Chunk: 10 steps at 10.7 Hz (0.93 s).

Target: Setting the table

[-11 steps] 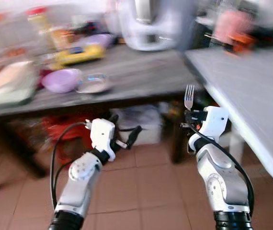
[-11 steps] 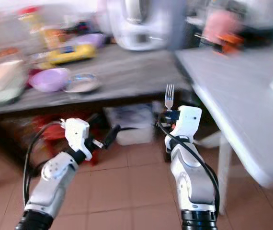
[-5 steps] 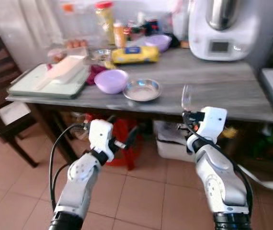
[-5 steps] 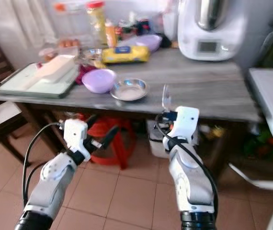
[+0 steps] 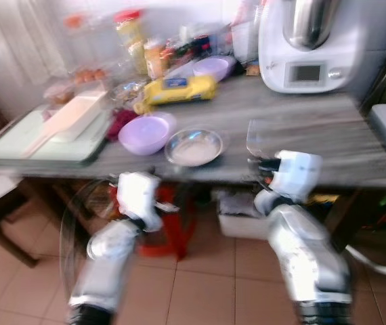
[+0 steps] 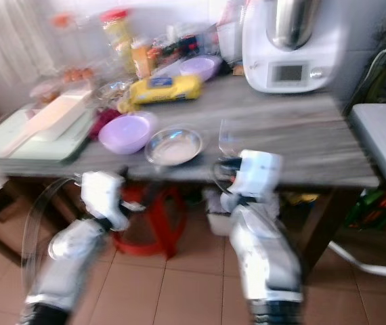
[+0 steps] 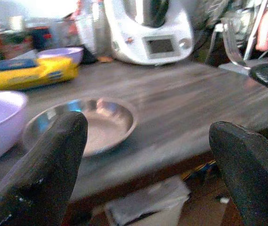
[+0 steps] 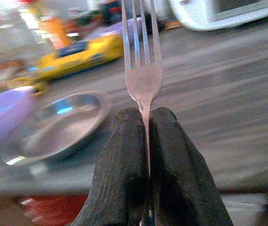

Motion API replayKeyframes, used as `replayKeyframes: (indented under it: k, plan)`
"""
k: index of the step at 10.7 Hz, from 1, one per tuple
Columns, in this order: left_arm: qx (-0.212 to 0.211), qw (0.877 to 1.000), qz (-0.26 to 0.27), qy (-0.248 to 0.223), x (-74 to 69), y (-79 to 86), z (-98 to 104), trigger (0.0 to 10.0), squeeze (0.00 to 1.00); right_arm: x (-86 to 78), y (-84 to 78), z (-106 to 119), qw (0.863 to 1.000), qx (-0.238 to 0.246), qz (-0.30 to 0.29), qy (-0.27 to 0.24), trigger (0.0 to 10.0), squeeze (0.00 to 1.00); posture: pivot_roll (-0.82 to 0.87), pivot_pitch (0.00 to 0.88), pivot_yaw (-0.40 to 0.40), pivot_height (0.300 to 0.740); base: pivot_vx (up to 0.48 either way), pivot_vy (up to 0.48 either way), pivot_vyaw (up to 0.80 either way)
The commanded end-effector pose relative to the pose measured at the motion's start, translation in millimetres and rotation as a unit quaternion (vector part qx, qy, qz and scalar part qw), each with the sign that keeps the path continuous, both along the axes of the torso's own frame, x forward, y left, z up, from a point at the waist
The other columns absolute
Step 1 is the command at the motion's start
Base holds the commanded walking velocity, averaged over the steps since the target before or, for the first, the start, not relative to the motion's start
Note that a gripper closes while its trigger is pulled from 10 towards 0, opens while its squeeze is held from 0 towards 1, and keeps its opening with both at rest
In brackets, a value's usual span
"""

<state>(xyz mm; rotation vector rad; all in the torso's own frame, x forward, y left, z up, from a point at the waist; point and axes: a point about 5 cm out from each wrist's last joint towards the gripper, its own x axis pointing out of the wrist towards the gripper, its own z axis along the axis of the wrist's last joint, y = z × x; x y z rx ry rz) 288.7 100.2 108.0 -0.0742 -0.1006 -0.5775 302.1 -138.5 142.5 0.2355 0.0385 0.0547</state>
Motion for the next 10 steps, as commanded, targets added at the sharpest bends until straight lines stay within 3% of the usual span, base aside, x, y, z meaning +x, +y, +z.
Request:
replayKeyframes:
  k: [1,4,6,7,8,10]
  plan:
    - [0.016,1.0,0.02,-0.003,1.3,15.2,0.7,10.0,0.0,1.9,15.7,7.1,1.0,0.009,0.023,-0.015,10.0,0.0,-0.04,0.0,0.085,0.74,0.405,0.0,0.0]
    - [0.018,1.0,0.023,-0.002,1.2,17.6,0.5,10.0,0.0,1.7,17.4,5.2,1.0,0.01,0.026,-0.012,10.0,0.0,-0.04,0.0,0.087,0.74,0.386,0.0,0.0]
    - [0.012,0.999,0.04,-0.008,0.4,22.8,3.1,10.0,0.0,0.8,17.2,4.6,1.0,0.009,0.024,-0.012,10.0,0.0,-0.04,0.0,0.089,0.74,0.0,0.0,0.0]
    - [0.014,0.999,0.039,-0.01,-3.6,29.0,6.4,10.0,0.0,-0.6,14.8,5.5,1.0,0.005,0.015,-0.018,10.0,0.0,-0.04,0.0,0.091,0.74,0.0,0.0,0.0]
    - [0.025,0.999,0.023,-0.014,-18.7,38.4,10.5,10.0,0.0,-3.6,8.7,4.6,1.0,0.003,-0.003,-0.022,10.0,0.0,-0.03,0.0,0.089,0.74,0.0,0.0,0.0]
    - [0.047,0.999,-0.002,-0.008,-33.9,45.5,6.1,10.0,0.0,-5.1,3.8,2.8,1.0,0.005,-0.017,-0.019,10.0,0.0,-0.02,0.0,0.088,0.74,0.0,0.0,0.0]
